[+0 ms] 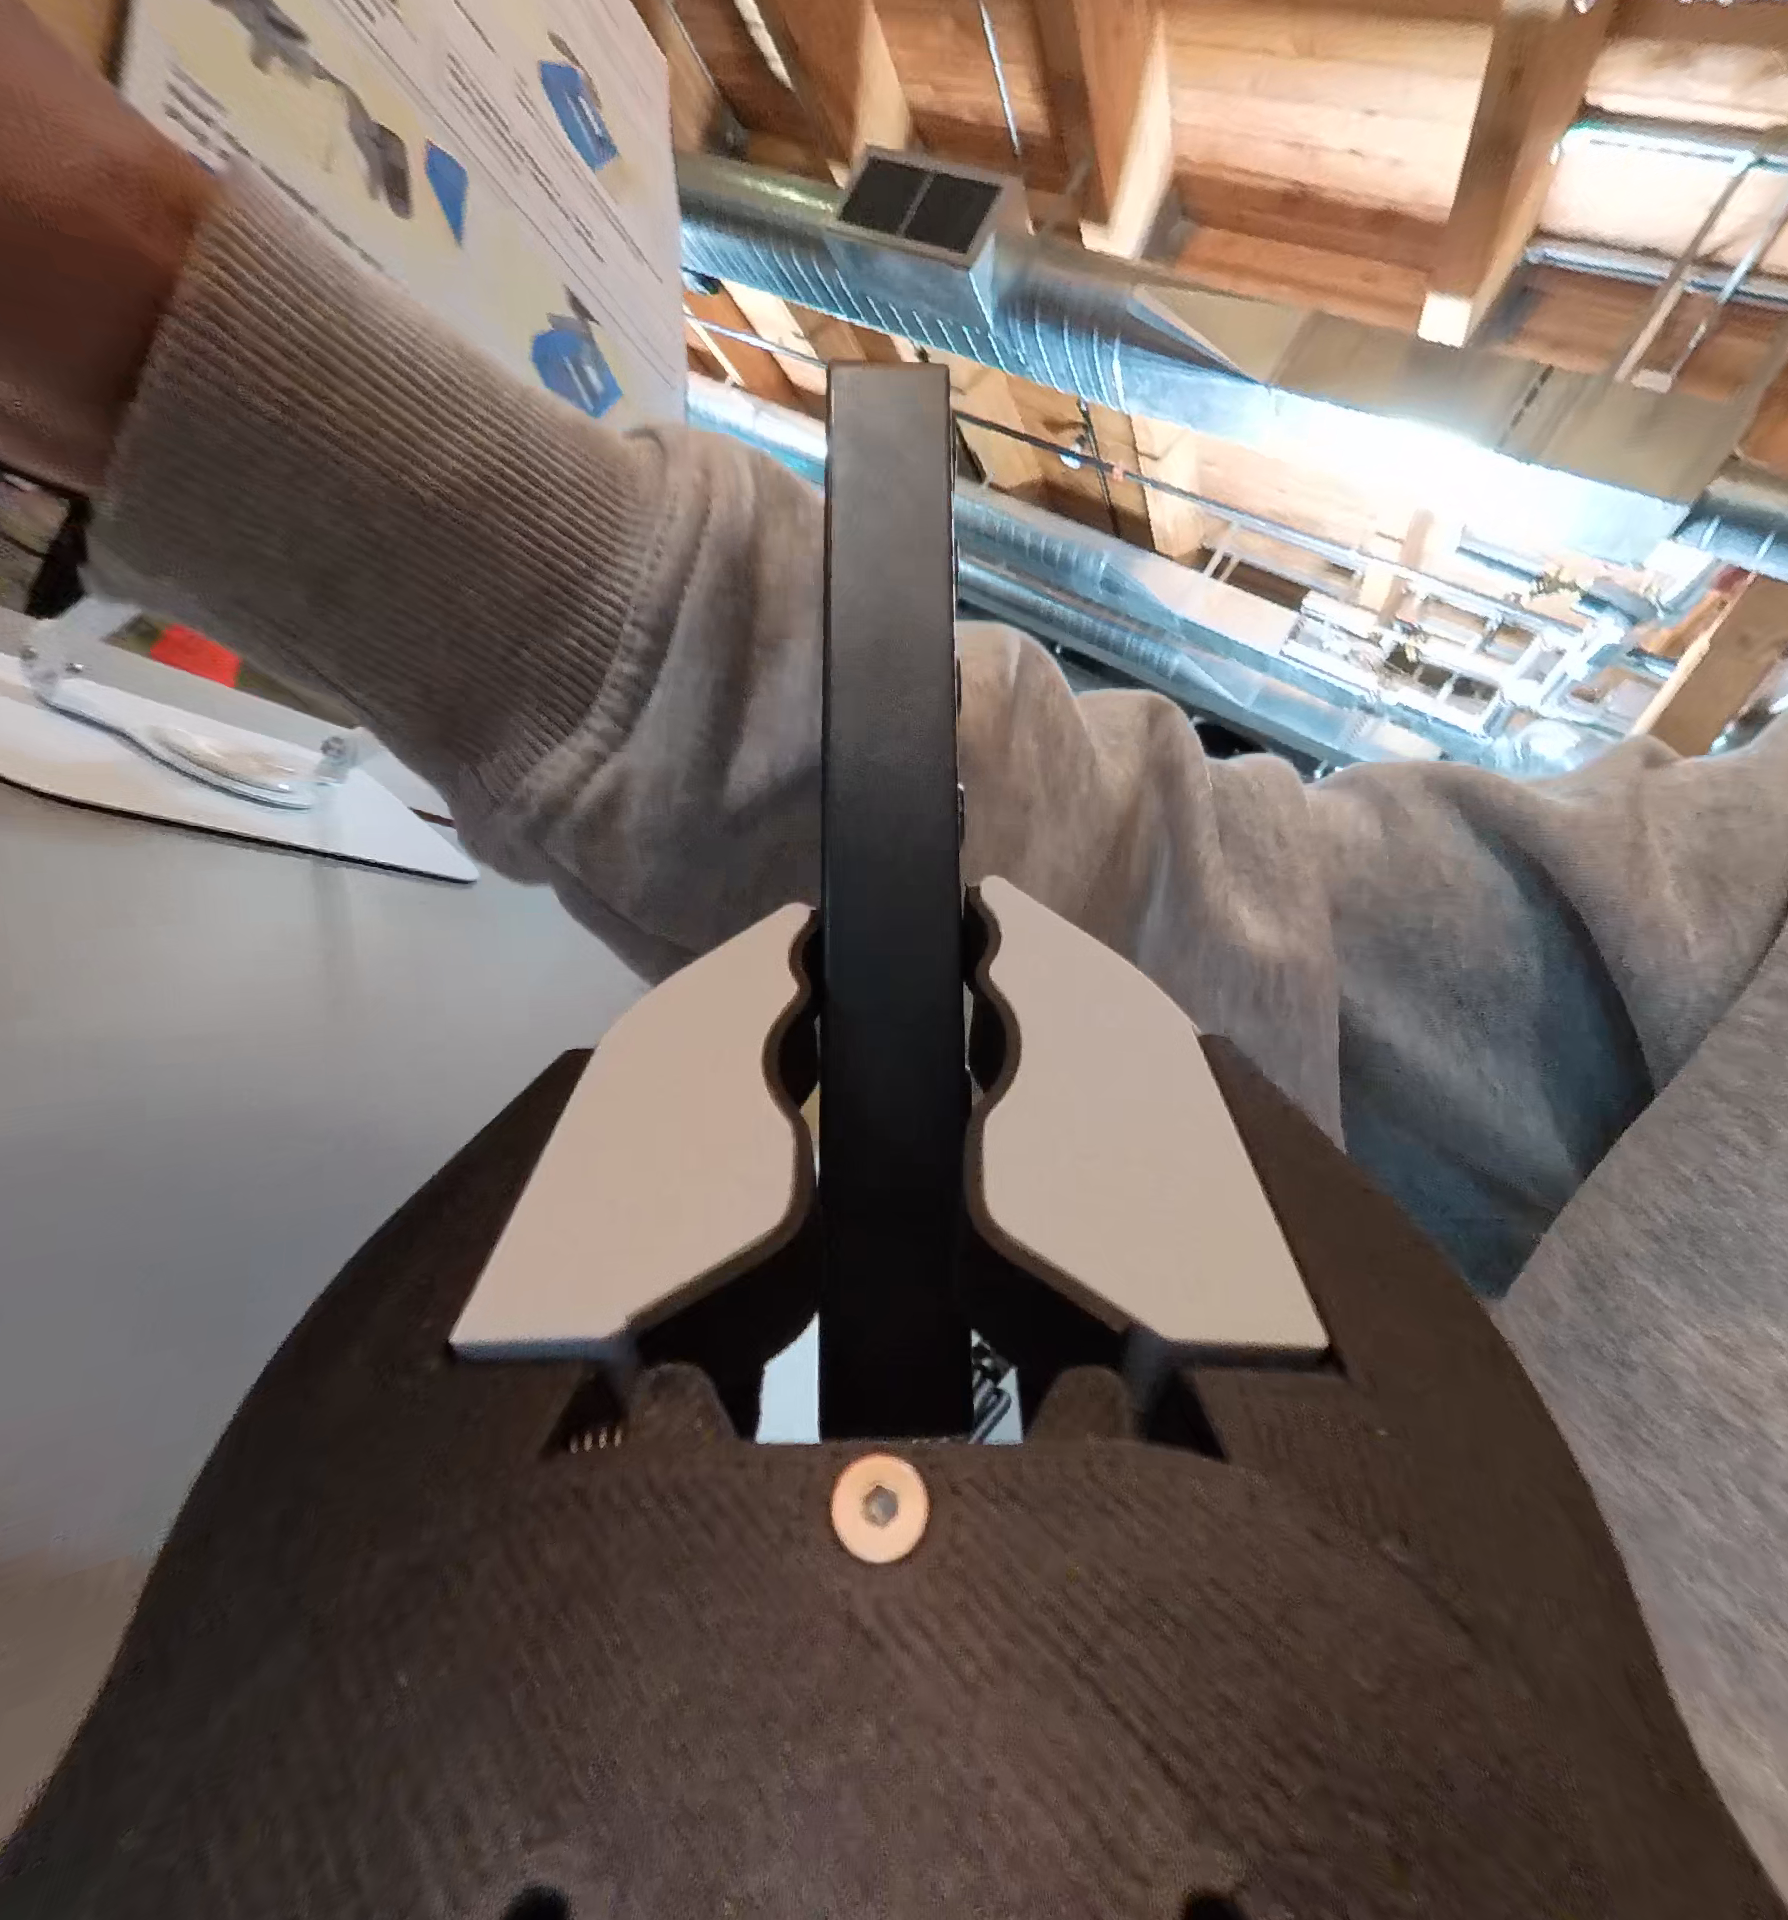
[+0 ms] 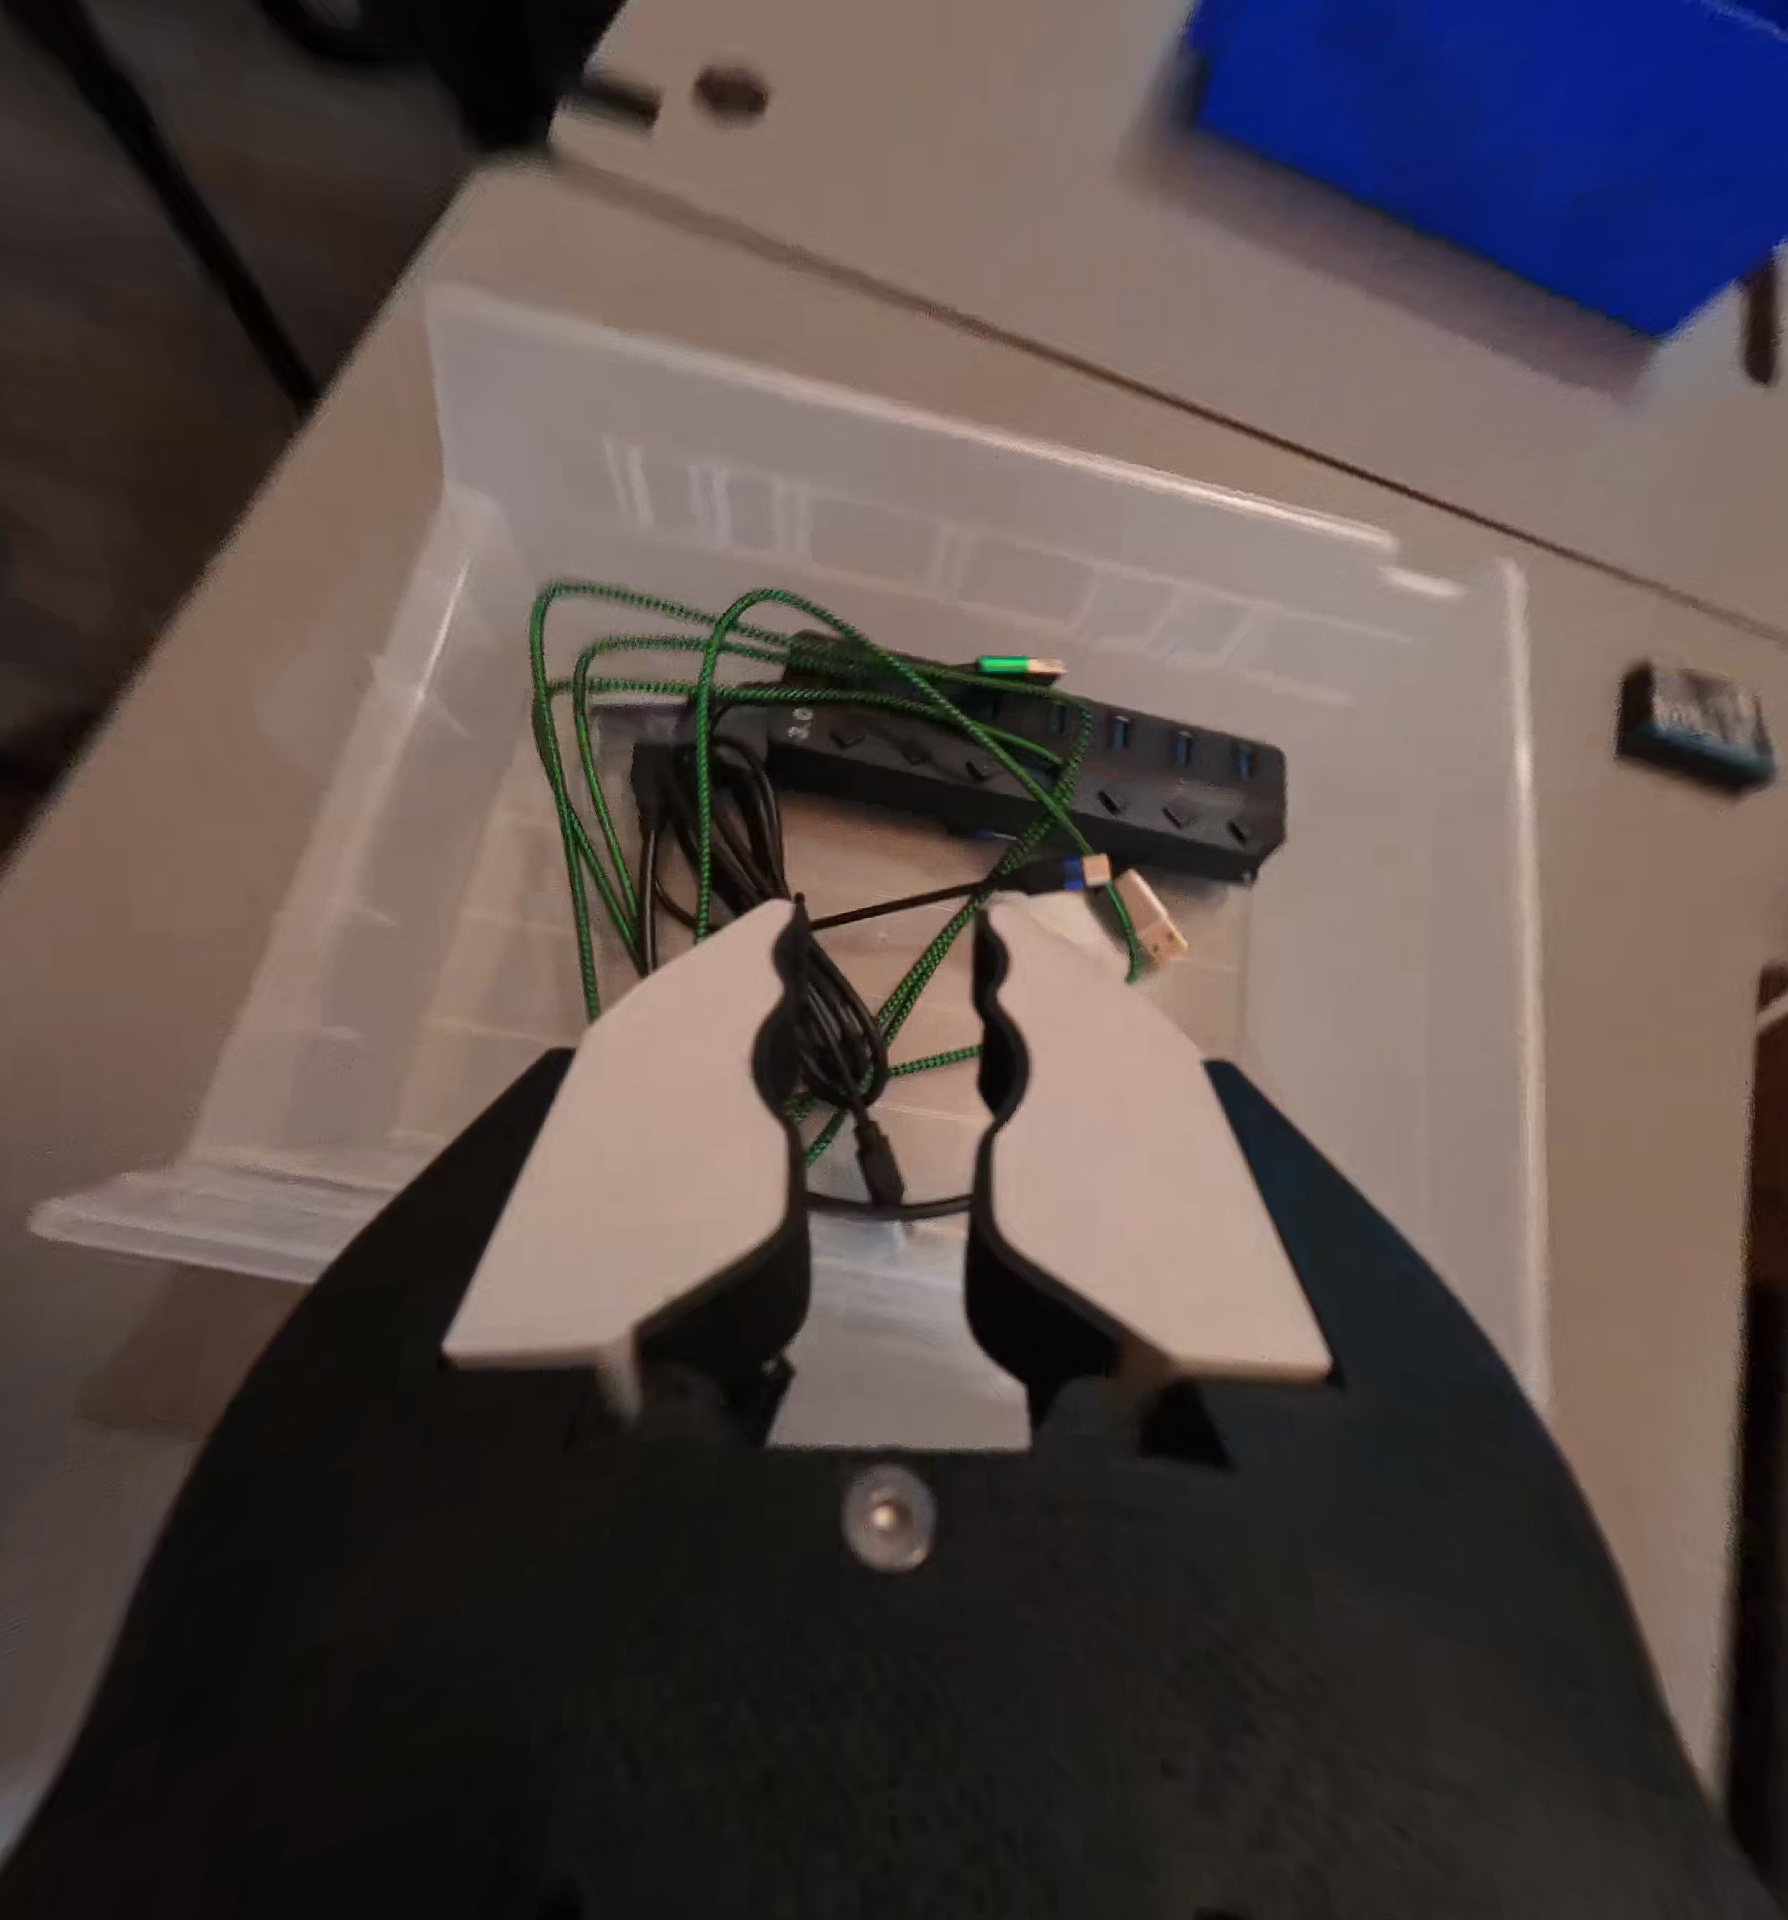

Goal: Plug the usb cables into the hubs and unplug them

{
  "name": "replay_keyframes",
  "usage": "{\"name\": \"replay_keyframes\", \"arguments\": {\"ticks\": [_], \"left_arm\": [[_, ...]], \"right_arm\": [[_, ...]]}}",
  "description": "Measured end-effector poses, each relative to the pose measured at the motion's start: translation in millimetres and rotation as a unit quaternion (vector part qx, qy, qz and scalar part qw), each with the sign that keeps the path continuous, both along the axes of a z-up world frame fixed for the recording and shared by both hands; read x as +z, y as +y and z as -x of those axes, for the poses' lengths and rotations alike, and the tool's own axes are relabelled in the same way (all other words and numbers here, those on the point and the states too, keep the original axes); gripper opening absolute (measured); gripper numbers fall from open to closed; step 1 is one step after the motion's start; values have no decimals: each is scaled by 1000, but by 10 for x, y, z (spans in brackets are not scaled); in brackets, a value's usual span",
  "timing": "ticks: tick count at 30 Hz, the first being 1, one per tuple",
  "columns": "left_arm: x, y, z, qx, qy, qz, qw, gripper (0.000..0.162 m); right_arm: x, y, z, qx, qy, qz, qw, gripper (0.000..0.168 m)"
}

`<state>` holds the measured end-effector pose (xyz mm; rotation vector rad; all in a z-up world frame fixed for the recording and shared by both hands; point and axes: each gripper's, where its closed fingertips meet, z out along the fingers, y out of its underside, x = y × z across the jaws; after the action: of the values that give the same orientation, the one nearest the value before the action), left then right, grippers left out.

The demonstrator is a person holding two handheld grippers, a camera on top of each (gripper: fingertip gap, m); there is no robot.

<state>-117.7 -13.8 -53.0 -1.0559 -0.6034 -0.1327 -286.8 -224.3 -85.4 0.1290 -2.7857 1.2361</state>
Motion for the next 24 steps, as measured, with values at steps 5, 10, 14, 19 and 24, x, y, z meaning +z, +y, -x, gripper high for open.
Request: {"name": "replay_keyframes", "arguments": {"ticks": [5, 10, 14, 19, 24], "left_arm": [[-6, -135, 118, 19, -19, -20, 999, 27], [-24, -265, 233, 36, -28, -30, 999, 27], [-17, -374, 296, 43, -40, -47, 997, 27], [-2, -413, 307, 40, -44, -55, 997, 27], [1, -387, 295, 36, -42, -51, 997, 28]], "right_arm": [[-404, -261, 135, 163, 238, -153, 945, 42], [-826, -379, 157, 260, 267, -260, 891, 40], [-1103, -406, 183, 317, 321, -305, 839, 26], [-1047, -440, 231, 297, 299, -314, 851, 6], [-396, -537, 377, 219, 218, -231, 923, 3]]}}
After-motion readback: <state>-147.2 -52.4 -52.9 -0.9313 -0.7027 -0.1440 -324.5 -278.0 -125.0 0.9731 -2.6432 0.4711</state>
